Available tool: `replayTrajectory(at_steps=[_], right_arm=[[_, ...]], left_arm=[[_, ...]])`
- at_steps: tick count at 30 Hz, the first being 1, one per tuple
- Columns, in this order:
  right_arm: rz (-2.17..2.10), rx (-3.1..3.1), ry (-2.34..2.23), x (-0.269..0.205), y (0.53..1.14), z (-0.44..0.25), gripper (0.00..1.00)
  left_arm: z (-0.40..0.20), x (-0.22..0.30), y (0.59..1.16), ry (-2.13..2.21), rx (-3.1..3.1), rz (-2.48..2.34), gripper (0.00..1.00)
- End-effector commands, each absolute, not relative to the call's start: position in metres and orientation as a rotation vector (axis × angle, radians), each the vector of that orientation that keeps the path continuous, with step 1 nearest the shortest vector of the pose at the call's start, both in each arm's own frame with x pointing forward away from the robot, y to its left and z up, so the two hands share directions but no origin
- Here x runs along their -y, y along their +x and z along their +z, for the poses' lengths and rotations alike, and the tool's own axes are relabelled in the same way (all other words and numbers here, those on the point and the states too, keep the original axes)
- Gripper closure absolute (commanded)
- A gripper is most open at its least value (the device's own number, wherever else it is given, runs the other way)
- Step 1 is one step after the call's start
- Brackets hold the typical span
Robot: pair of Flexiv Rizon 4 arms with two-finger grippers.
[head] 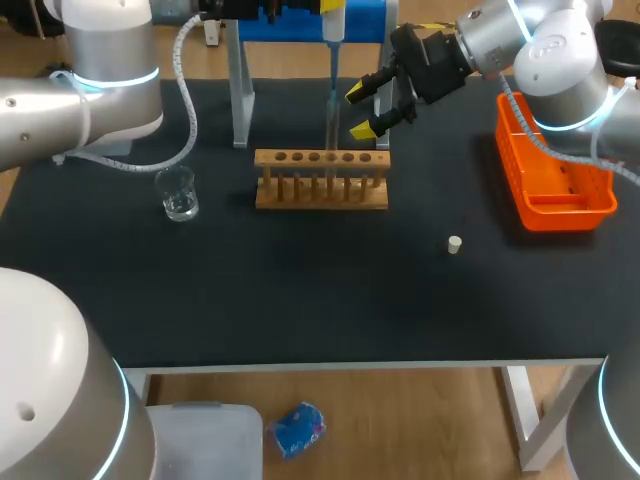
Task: Invert the test tube, pick up the pipette, mount the tip to pipette, aspirate from beaker and dispense into the tube, eject the tip, return the pipette, and cap with the stopper.
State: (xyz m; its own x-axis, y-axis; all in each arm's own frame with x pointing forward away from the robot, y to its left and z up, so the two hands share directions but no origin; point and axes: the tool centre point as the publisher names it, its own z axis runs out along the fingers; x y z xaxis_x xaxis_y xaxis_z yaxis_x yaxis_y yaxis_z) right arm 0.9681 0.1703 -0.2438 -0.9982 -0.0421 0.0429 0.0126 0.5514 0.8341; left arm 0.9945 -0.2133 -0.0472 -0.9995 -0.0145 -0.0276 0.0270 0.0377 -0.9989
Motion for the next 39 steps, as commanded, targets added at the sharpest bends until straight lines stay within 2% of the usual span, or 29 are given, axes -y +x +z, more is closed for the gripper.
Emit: replayTrajectory(at_steps=[1, 39], right_arm=[[-1.455, 2.717, 0.026, -0.169, 0.968, -0.243, 0.00], [-1.455, 2.717, 0.026, -0.169, 0.968, -0.243, 0.00]], left_arm=[[-0.048, 0.214, 0.992, 0.007, -2.233, -2.159, 1.00], [-0.061, 0.217, 0.989, 0.001, -2.218, -2.164, 1.00]])
